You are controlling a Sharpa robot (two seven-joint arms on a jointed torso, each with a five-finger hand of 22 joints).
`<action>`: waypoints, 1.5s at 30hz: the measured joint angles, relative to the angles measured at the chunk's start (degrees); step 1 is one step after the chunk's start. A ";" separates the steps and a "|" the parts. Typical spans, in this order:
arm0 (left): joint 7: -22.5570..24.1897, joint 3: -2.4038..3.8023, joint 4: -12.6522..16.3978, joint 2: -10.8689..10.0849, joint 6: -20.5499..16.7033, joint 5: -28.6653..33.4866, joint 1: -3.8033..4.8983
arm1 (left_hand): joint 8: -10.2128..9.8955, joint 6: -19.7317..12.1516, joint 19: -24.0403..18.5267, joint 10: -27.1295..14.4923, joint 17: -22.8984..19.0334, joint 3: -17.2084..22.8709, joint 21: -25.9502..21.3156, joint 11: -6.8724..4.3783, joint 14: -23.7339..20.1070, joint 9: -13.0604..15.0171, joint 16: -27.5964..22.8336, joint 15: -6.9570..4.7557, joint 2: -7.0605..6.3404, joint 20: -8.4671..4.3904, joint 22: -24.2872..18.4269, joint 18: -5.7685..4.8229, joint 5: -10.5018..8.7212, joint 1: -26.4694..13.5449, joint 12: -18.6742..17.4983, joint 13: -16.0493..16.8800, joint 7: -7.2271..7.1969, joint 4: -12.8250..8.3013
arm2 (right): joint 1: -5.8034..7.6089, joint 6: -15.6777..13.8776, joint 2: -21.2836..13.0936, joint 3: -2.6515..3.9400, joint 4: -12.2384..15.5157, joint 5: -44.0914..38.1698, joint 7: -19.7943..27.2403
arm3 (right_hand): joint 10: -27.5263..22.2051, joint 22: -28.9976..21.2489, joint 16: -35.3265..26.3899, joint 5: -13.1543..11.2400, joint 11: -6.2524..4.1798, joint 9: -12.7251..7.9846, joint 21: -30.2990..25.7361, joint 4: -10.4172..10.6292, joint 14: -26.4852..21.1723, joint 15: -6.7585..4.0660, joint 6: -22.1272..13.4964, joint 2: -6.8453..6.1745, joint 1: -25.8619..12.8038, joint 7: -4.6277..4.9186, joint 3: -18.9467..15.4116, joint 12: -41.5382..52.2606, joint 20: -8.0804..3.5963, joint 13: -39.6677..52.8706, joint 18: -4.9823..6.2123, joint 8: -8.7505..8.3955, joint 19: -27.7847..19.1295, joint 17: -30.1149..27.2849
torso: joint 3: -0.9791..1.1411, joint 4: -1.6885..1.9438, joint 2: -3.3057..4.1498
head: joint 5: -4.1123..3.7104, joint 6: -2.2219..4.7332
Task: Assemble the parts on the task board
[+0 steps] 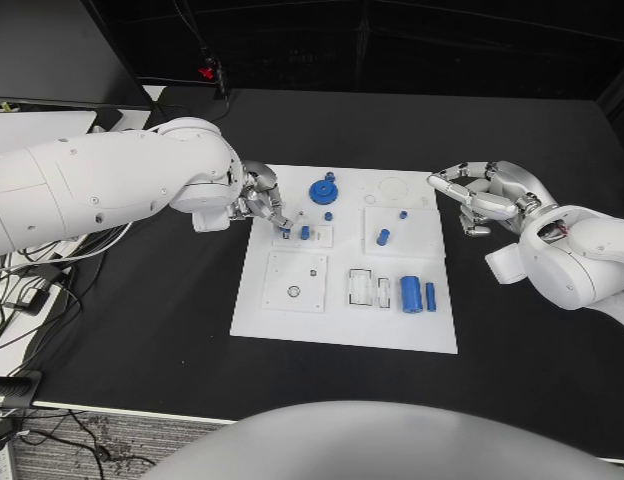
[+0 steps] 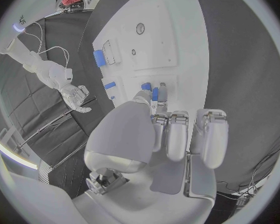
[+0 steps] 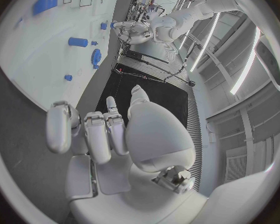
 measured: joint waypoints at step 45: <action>0.19 0.01 -2.50 1.47 1.60 -3.21 -0.89 | -0.28 0.01 0.00 0.00 0.00 0.21 0.00 0.00 0.01 -0.02 0.00 0.00 0.23 0.00 0.00 0.00 0.09 -0.23 0.16 -0.07 0.00 0.08 | -0.02 0.00 -0.07 0.00 0.03 -0.01 0.06 | 0.00 0.00 0.00 0.00 0.00 -0.05 0.01 0.16 0.00 0.00 -0.20 0.00 0.00 0.20 -0.16 0.00 0.00 0.00 0.00 0.22 0.00 -0.02 | 0.03 -0.01 0.02 | -0.26 -0.01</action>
